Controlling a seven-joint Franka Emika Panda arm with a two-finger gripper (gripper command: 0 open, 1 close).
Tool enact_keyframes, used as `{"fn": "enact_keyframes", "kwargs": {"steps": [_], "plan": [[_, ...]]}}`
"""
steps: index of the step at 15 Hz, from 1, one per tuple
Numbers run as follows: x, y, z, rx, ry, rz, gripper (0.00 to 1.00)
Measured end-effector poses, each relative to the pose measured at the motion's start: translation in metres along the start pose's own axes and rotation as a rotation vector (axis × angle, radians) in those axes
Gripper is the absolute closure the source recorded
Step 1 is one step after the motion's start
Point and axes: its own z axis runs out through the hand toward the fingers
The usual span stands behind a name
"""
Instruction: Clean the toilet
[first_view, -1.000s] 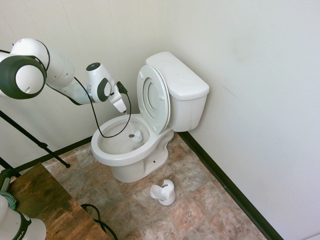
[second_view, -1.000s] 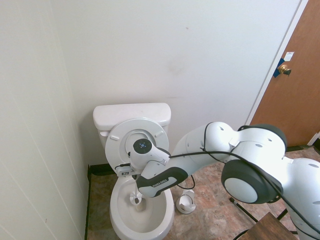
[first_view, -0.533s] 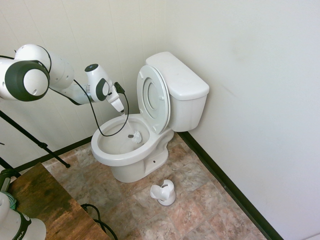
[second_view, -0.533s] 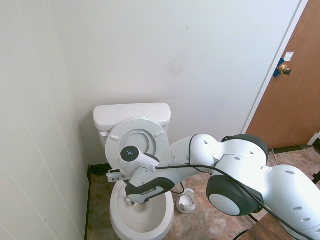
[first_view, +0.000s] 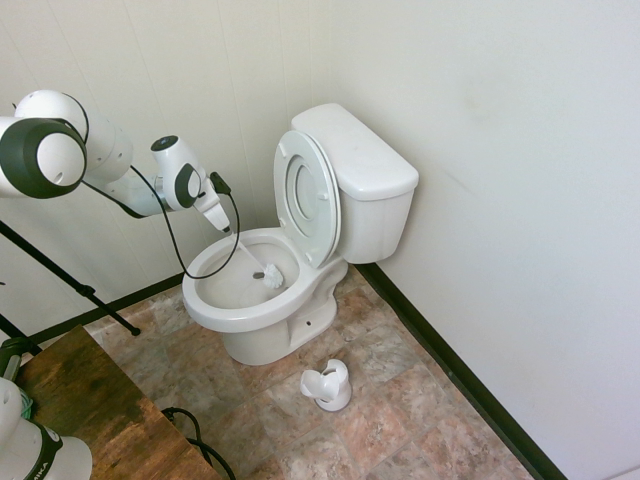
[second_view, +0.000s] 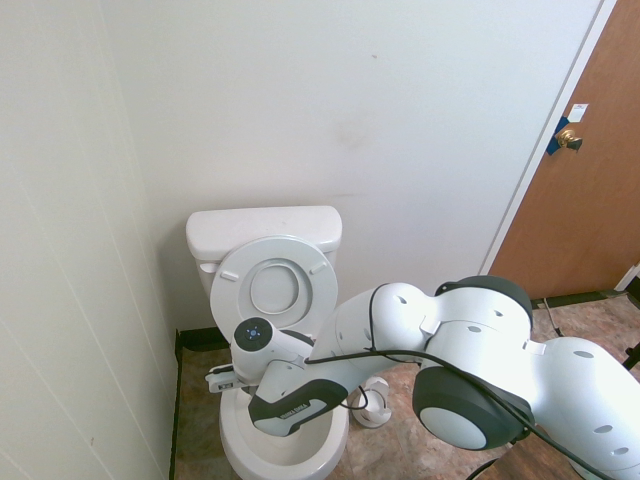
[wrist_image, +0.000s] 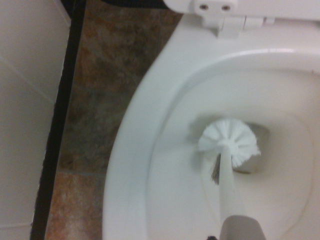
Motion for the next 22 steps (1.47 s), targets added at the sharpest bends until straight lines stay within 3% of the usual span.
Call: {"fn": "enact_keyframes", "kwargs": {"steps": [7, 14, 17, 22], "plan": [[-0.003, 0.083, -0.009, 0.000, -0.067, 0.063, 1.00], [0.068, 0.121, 0.006, -0.038, -0.066, 0.162, 1.00], [0.092, 0.109, 0.007, -0.011, -0.055, 0.175, 1.00], [0.086, 0.045, 0.027, 0.000, -0.046, 0.134, 1.00]]}}
